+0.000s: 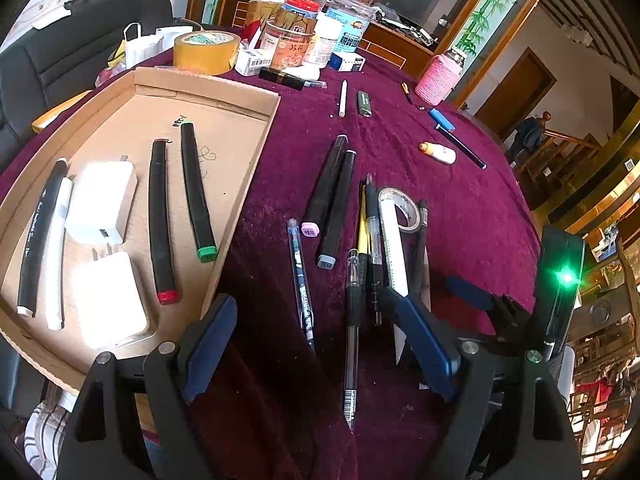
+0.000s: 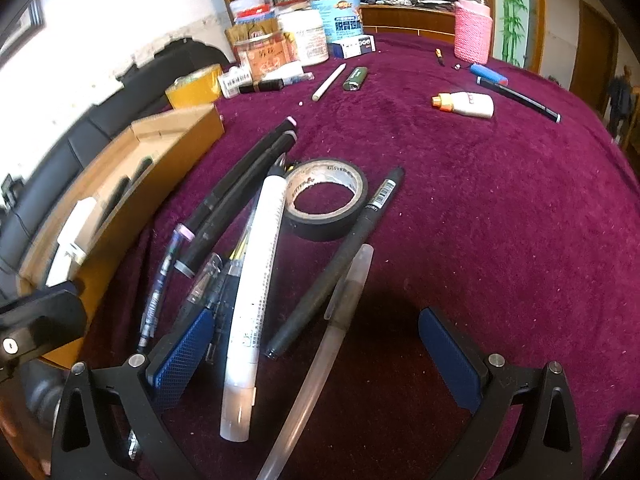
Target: Organize rigid objects
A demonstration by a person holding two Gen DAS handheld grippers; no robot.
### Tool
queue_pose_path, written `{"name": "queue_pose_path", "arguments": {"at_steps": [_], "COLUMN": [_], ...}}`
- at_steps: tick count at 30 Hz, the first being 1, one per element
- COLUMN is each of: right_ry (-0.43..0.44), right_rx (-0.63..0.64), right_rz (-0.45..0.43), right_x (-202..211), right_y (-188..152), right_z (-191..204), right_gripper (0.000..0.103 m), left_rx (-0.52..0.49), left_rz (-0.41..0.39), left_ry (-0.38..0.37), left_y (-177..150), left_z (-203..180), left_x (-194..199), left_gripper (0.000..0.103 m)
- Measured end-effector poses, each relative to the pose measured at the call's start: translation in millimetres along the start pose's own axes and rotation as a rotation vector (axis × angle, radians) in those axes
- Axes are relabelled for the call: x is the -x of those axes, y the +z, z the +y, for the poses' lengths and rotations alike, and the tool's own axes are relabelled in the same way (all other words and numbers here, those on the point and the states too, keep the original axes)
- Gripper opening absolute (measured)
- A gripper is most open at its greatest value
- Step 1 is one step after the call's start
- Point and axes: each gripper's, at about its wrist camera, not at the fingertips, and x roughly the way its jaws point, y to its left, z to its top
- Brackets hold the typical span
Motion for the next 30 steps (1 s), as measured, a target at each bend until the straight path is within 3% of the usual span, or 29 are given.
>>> {"name": "queue_pose_path", "arguments": {"at_steps": [9, 14, 20, 30], "right_ry": [0.010, 0.100, 0.147, 0.169], "right_rx": [-0.014, -0.089, -0.153, -0.154], "right_rz": [-0.002, -0.042, -0.067, -0.129], "right_x": [0, 14, 29, 52], "right_y": [0, -7, -16, -31], "right_z": [-4, -19, -32, -32], "right_gripper": [0.103, 0.101, 0.078, 0.058], "left_rx": [-0.003, 0.007, 0.004, -0.030], "left_rz": [0.006, 0.003, 0.001, 0.001], "left_ry": [-0.001, 0.000, 0.002, -0.002], "left_y": [0, 1, 2, 3], "left_z": [-3, 1, 1, -4], "left_x": [-5, -4, -4, -6], "left_gripper": [0.083, 0.083, 0.083, 0.083]}}
